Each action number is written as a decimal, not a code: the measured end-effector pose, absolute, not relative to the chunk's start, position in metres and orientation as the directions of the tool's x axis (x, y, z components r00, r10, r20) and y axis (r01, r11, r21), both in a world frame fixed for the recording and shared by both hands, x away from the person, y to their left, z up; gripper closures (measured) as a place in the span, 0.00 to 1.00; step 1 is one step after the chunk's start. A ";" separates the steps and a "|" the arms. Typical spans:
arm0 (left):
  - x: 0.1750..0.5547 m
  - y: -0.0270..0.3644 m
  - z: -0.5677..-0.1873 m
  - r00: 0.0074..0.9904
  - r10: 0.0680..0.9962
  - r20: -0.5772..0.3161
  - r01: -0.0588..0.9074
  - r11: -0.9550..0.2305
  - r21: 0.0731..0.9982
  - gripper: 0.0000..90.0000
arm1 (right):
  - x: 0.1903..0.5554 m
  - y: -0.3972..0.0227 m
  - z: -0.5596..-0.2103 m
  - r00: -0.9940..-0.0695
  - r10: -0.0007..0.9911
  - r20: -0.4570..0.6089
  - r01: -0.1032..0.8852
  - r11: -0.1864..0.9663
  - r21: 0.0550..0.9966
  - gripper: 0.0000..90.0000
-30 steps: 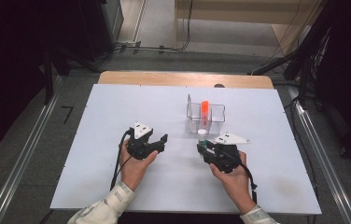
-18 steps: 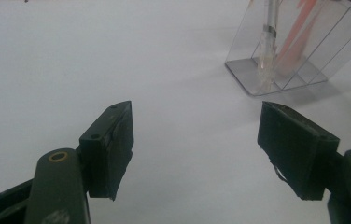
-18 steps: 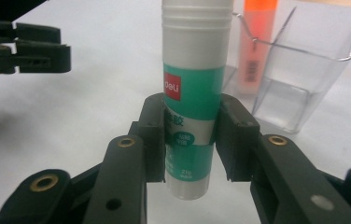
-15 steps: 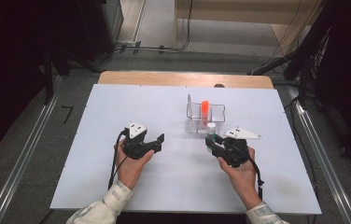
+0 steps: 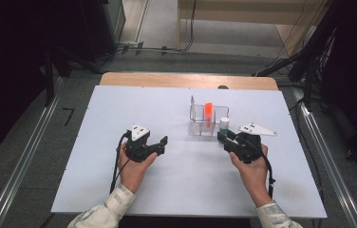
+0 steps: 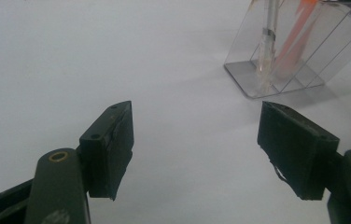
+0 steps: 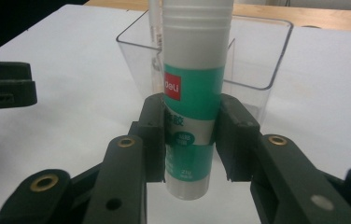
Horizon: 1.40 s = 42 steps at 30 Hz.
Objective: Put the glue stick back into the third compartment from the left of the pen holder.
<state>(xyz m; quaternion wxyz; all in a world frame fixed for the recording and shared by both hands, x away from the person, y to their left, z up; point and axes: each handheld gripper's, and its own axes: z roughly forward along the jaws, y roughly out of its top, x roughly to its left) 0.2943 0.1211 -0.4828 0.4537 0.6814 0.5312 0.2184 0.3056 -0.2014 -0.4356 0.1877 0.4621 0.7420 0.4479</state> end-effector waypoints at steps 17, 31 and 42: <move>0.294 0.122 -0.483 0.346 0.918 -0.194 0.536 -0.023 0.844 0.31 | 0.324 -0.215 -0.419 -0.457 0.878 0.145 0.493 0.115 0.862 0.71; 0.295 0.122 -0.484 0.344 0.918 -0.199 0.536 -0.018 0.844 0.31 | 0.345 -0.213 -0.416 -0.433 0.890 0.142 0.487 0.099 0.868 0.71; 0.295 0.121 -0.484 0.348 0.916 -0.200 0.537 -0.020 0.843 0.31 | 0.364 -0.202 -0.416 -0.429 0.894 0.130 0.493 0.111 0.863 0.71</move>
